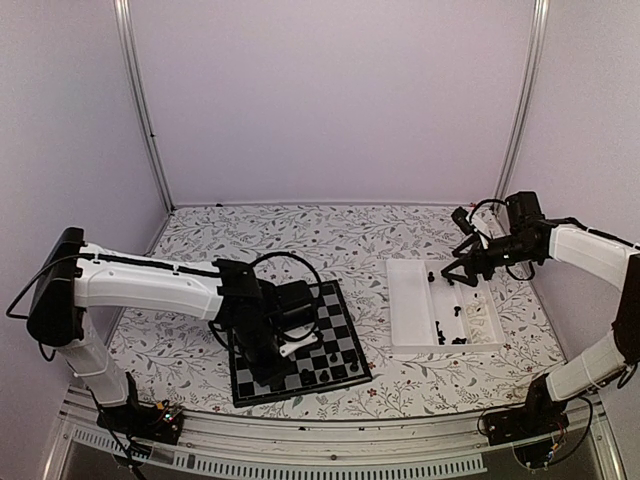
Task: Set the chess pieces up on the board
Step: Place the chess piece on the chessboard.
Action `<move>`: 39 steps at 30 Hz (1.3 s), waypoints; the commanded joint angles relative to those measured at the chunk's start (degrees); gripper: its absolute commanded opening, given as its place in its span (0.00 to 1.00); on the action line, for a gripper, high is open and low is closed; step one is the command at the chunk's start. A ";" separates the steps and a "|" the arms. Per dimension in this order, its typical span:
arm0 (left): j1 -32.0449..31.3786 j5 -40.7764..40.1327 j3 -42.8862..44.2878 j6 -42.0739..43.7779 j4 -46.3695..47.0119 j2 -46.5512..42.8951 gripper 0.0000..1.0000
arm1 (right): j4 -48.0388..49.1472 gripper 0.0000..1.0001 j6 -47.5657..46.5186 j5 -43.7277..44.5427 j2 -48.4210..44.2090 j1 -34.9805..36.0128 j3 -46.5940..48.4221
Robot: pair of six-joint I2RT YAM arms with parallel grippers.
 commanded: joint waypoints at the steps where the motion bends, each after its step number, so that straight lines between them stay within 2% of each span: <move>1: 1.10 0.09 -0.75 -0.12 2.18 1.16 0.01 | -1.13 0.88 -0.93 -1.07 0.93 0.57 1.75; 16: 2.35 -1.06 -2.44 0.29 4.61 2.28 0.06 | -1.92 0.88 -1.47 -0.65 2.39 1.41 1.98; 22: 2.43 -1.01 -2.49 0.44 4.51 2.23 0.22 | -2.33 0.88 -1.65 -0.48 2.93 1.86 2.20; 29: 2.61 -1.27 -1.43 0.07 2.28 0.33 0.35 | -2.84 0.88 -1.74 -0.89 3.38 2.29 2.61; 30: 2.66 -2.75 -0.13 -0.58 0.74 -0.92 0.37 | -2.99 0.88 -1.73 -1.24 3.40 2.26 2.71; 31: 2.93 -4.70 1.23 -1.57 -0.65 -2.13 0.46 | -3.02 0.89 -1.73 -1.33 3.36 2.24 2.80; 32: 3.62 -6.84 3.12 -2.79 -2.02 -3.89 0.75 | -3.05 0.89 -1.73 -1.42 3.19 2.30 2.89; 33: 4.53 -8.47 5.35 -4.22 -2.91 -5.62 0.96 | -3.09 0.89 -1.73 -1.25 3.08 2.27 3.03; 34: 5.86 -9.50 7.76 -5.70 -3.35 -7.08 0.99 | -3.10 0.89 -1.67 -1.02 2.98 2.30 3.19; 39: 11.81 -12.71 23.91 -13.77 -1.88 -9.42 0.99 | -3.15 0.89 -1.60 0.62 3.09 2.24 3.92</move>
